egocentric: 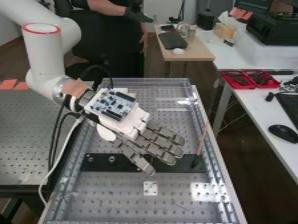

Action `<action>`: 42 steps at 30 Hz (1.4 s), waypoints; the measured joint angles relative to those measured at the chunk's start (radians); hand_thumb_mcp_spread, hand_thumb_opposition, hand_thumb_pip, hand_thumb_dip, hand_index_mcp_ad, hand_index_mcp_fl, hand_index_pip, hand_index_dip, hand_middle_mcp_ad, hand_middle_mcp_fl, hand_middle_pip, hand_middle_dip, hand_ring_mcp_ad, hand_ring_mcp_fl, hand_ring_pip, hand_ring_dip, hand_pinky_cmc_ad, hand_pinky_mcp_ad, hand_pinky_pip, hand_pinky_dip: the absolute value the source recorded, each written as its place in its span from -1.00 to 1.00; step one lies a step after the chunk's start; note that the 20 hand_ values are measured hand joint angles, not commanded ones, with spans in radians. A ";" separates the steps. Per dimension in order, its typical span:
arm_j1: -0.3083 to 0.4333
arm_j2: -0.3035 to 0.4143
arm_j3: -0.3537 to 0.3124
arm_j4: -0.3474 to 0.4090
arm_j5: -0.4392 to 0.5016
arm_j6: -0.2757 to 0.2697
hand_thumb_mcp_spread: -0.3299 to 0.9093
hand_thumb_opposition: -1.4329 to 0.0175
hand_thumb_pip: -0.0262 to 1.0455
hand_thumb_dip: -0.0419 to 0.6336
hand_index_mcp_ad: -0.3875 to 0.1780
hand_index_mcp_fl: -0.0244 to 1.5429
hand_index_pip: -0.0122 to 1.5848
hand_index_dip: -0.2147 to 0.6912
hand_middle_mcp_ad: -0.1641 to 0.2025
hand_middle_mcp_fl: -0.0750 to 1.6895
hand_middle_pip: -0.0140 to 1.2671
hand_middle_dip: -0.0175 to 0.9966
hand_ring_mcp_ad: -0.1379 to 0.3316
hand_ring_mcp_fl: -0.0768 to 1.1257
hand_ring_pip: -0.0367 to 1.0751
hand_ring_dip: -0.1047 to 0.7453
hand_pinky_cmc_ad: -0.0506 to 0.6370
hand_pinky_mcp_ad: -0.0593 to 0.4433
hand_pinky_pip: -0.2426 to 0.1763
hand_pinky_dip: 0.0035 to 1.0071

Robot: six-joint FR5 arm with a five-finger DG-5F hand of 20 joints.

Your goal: Grab the drill bit and place it in the clear container

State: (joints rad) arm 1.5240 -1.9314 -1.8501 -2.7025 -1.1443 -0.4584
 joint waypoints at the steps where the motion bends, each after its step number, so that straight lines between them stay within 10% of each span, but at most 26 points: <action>1: 0.000 -0.005 -0.001 0.005 0.005 0.006 0.15 0.06 -0.41 -0.73 0.28 -0.90 -0.86 -0.17 0.20 -0.99 -0.76 -0.90 -0.38 -0.84 -0.78 -0.72 -0.48 -0.11 -0.13 -0.65; 7: 0.000 -0.023 -0.005 0.050 0.017 0.028 0.21 0.03 -0.36 -0.62 0.28 -0.90 -0.76 -0.10 0.21 -0.99 -0.76 -0.87 -0.35 -0.85 -0.75 -0.72 -0.42 -0.10 -0.12 -0.63; 18: -0.001 -0.072 0.018 0.103 0.022 0.037 0.36 -0.05 -0.16 -0.41 0.23 -0.62 0.06 -0.04 0.22 -0.99 -0.76 -0.78 -0.33 -0.85 -0.74 -0.72 -0.42 -0.10 -0.13 -0.63; 42: -0.013 -0.159 0.090 0.159 0.031 0.010 0.44 -0.15 -0.26 -0.27 0.09 -0.45 0.33 -0.08 0.19 -0.85 -0.76 -0.66 -0.23 -0.79 -0.71 -0.72 -0.34 -0.17 -0.13 -0.63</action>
State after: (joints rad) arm 1.5110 -2.0906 -1.7599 -2.5433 -1.1129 -0.4483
